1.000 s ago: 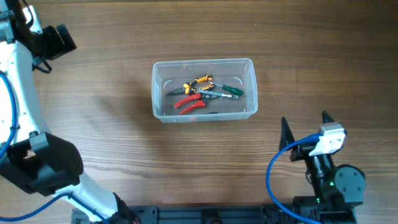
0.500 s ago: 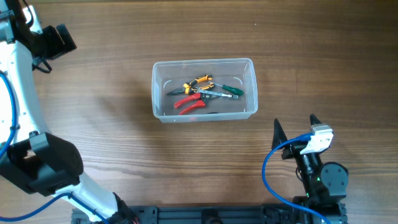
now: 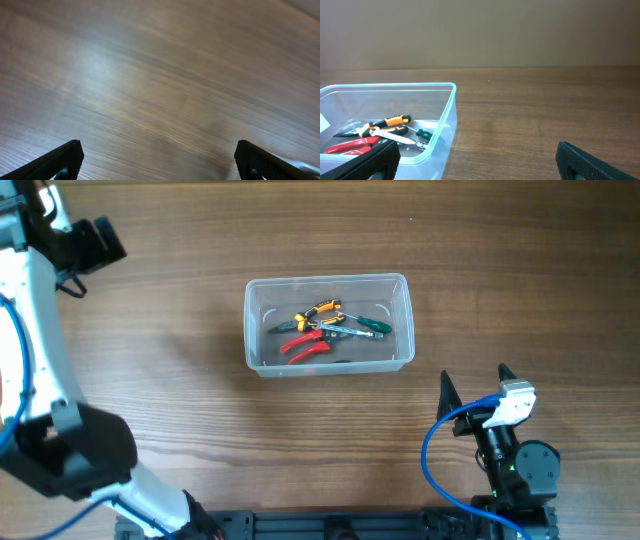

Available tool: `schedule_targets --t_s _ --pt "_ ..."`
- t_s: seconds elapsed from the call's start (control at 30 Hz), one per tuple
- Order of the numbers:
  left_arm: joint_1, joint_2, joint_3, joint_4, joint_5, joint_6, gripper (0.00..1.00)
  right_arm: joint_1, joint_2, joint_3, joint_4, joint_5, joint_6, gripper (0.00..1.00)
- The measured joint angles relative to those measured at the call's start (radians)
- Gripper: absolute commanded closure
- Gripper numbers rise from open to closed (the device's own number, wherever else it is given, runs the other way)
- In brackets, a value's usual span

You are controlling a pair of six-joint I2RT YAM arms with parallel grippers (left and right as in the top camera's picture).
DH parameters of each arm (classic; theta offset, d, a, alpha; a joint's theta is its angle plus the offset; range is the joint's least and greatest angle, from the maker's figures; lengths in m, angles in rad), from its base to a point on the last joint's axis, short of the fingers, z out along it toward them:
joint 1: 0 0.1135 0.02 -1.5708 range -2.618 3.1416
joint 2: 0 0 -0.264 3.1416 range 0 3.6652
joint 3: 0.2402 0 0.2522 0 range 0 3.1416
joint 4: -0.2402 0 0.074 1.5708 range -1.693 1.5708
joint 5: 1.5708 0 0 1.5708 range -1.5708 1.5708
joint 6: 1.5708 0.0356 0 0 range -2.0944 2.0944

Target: Pack container

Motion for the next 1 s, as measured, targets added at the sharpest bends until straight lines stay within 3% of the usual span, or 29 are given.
schedule_targets --t_s 0.1,0.2,0.27,0.47,0.57,0.63,0.73,0.9,1.0 --pt "-0.174 -0.213 -0.047 0.01 0.0 0.0 0.0 0.0 -0.002 0.0 0.0 0.0 0.0 0.01" --pt "-0.42 -0.556 -0.207 0.011 0.012 0.0 0.0 0.0 -0.006 0.0 0.003 0.0 0.0 0.0" --pt "-0.443 -0.704 -0.323 0.053 0.008 0.001 0.0 0.0 -0.008 0.0 0.004 0.0 0.0 0.0" --pt "-0.421 -1.242 -1.035 0.765 -0.004 0.005 0.0 0.0 -0.009 -0.001 0.003 0.0 0.0 0.0" --pt "-0.414 -1.486 -1.396 0.937 -0.008 0.005 0.0 0.0 -0.008 -0.002 0.002 0.0 0.0 0.0" --pt "-0.414 -1.619 -1.578 0.948 -0.009 0.005 0.0 0.0 -0.008 -0.002 0.003 0.0 0.0 0.0" --pt "-0.402 -1.767 -1.701 0.938 -0.009 0.008 0.0 0.0 -0.008 -0.002 0.003 0.0 0.0 0.0" --pt "-0.391 -1.838 -1.767 0.892 -0.012 0.008 0.0 0.0 -0.008 -0.002 0.003 0.0 0.0 0.0" --pt "-0.391 -1.839 -1.786 0.778 -0.012 0.008 0.0 0.0 -0.008 -0.002 0.003 0.0 0.0 0.0"
